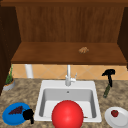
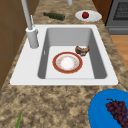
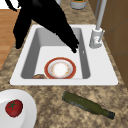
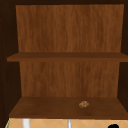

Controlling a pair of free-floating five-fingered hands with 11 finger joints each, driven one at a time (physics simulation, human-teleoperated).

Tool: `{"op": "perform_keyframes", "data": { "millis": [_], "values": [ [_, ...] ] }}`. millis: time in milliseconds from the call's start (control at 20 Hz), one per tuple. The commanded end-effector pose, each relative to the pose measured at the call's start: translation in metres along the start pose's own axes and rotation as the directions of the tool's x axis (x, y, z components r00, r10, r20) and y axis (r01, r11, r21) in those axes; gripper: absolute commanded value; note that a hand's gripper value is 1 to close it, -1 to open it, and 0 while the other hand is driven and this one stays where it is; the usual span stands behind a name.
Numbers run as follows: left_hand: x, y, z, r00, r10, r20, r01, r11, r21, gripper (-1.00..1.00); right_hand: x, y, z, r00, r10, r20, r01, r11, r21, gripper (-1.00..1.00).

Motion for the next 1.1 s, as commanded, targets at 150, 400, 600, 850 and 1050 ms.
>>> {"op": "perform_keyframes", "data": {
  "millis": [150, 400, 600, 850, 1050],
  "values": [
    [0.000, 0.000, 0.000, 1.0000, 0.000, 0.000, 0.000, 1.0000, 0.000, 0.00, -0.018, 0.014, -0.012, 0.997, 0.074, 0.013, -0.074, 0.997, -0.005, -1.00],
    [0.000, 0.000, 0.000, 1.0000, 0.000, 0.000, 0.000, 1.0000, 0.000, 0.00, -0.024, 0.032, -0.042, 0.995, 0.098, 0.035, -0.099, 0.995, 0.017, -1.00],
    [0.000, 0.000, 0.000, 1.0000, 0.000, 0.000, 0.000, 1.0000, 0.000, 0.00, -0.029, 0.042, -0.068, 0.993, 0.112, 0.034, -0.113, 0.993, 0.020, -1.00],
    [0.000, 0.000, 0.000, 1.0000, 0.000, 0.000, 0.000, 1.0000, 0.000, 0.00, -0.034, 0.053, -0.104, 0.992, 0.123, 0.029, -0.123, 0.992, 0.018, -1.00],
    [0.000, 0.000, 0.000, 1.0000, 0.000, 0.000, 0.000, 1.0000, 0.000, 0.00, -0.039, 0.063, -0.127, 0.990, 0.137, 0.024, -0.138, 0.990, 0.024, -1.00]
  ]
}}
